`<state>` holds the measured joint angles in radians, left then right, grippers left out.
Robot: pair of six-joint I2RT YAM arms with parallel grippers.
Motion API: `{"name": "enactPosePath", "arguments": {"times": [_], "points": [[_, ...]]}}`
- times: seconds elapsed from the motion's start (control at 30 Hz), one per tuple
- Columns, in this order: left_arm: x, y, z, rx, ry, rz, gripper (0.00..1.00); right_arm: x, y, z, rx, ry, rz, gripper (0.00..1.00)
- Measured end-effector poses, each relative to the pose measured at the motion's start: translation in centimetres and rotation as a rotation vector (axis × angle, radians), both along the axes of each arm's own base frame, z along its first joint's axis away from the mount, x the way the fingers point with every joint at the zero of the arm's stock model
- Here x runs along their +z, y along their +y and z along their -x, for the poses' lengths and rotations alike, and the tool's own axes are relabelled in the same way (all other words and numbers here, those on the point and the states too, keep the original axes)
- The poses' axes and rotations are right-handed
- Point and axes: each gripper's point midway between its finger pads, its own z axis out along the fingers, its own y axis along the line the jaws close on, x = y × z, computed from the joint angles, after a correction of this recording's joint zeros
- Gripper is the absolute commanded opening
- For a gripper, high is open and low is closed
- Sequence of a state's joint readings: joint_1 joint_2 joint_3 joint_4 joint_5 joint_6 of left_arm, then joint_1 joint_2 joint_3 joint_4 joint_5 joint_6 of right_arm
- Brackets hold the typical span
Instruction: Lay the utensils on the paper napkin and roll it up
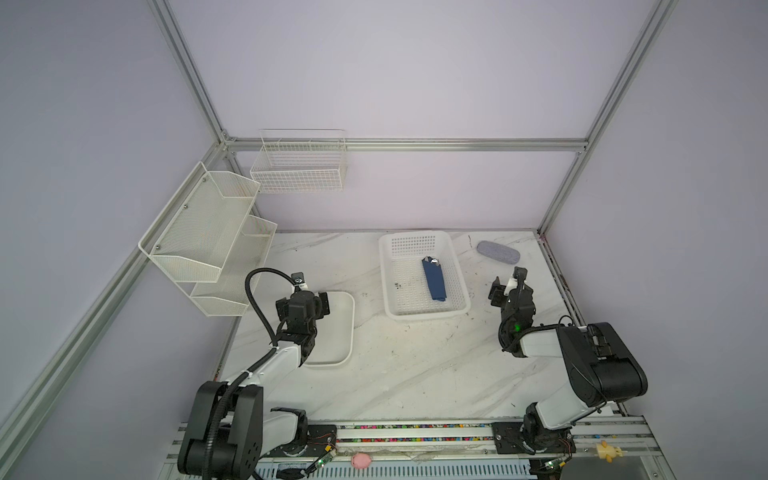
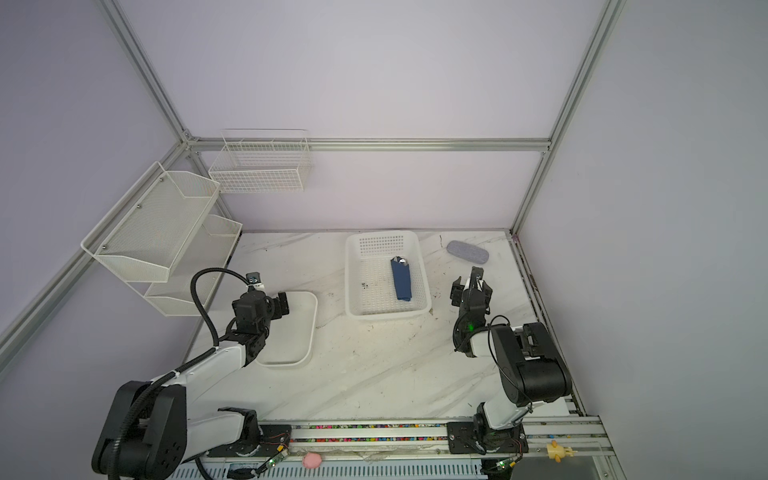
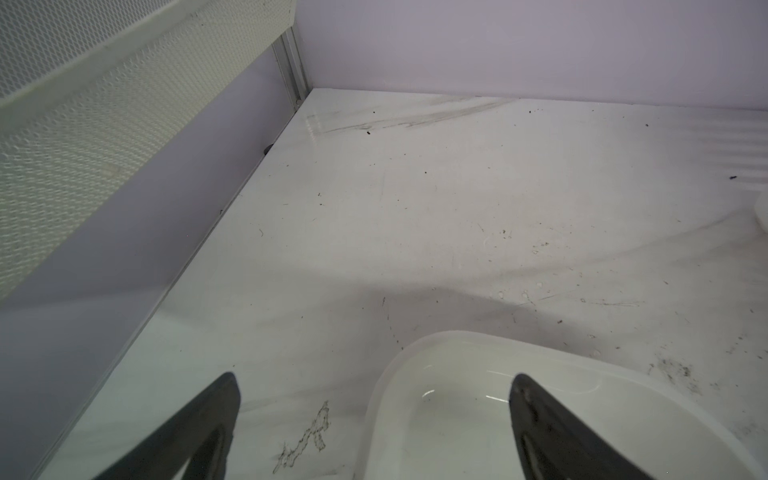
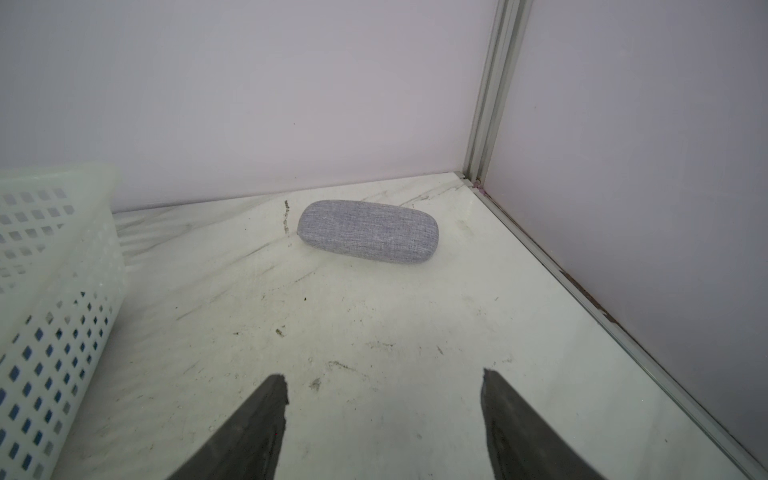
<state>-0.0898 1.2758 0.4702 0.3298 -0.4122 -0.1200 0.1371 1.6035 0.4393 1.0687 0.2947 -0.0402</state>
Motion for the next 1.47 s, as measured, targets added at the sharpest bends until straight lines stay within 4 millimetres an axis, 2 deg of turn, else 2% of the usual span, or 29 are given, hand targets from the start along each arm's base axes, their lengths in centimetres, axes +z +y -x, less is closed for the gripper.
{"name": "enactPosePath", "arguments": {"times": [0.13, 0.27, 0.33, 0.37, 0.4, 0.43, 0.57, 1.47], "points": [[-1.6, 0.1, -0.2, -0.017, -0.015, -0.004, 1.00, 0.4, 0.8, -0.9, 0.073, -0.062, -0.012, 0.74], [-0.7, 0.1, -1.2, -0.039, -0.086, -0.002, 1.00, -1.9, 1.5, -1.1, 0.112, -0.043, -0.009, 0.74], [0.0, 0.2, -1.8, -0.048, -0.124, -0.009, 1.00, -2.5, 1.5, -1.1, 0.112, -0.032, -0.008, 0.76], [0.1, 0.2, -2.1, -0.053, -0.141, -0.010, 1.00, -2.4, 1.3, -1.1, 0.102, -0.033, -0.009, 0.78], [-0.1, 0.3, -2.3, -0.056, -0.147, -0.009, 1.00, -2.3, 1.1, -1.2, 0.089, -0.037, -0.014, 0.95], [-0.5, 0.3, -2.5, -0.059, -0.144, -0.007, 1.00, -2.1, 0.9, -1.3, 0.076, -0.044, -0.021, 0.97], [-2.7, 0.2, -3.2, -0.085, -0.122, -0.004, 1.00, -1.7, 0.4, -1.5, 0.043, -0.059, -0.023, 0.97], [-2.1, 0.2, -3.4, -0.086, -0.158, -0.009, 1.00, -1.6, 0.1, -1.4, 0.025, -0.062, -0.020, 0.97]]}}
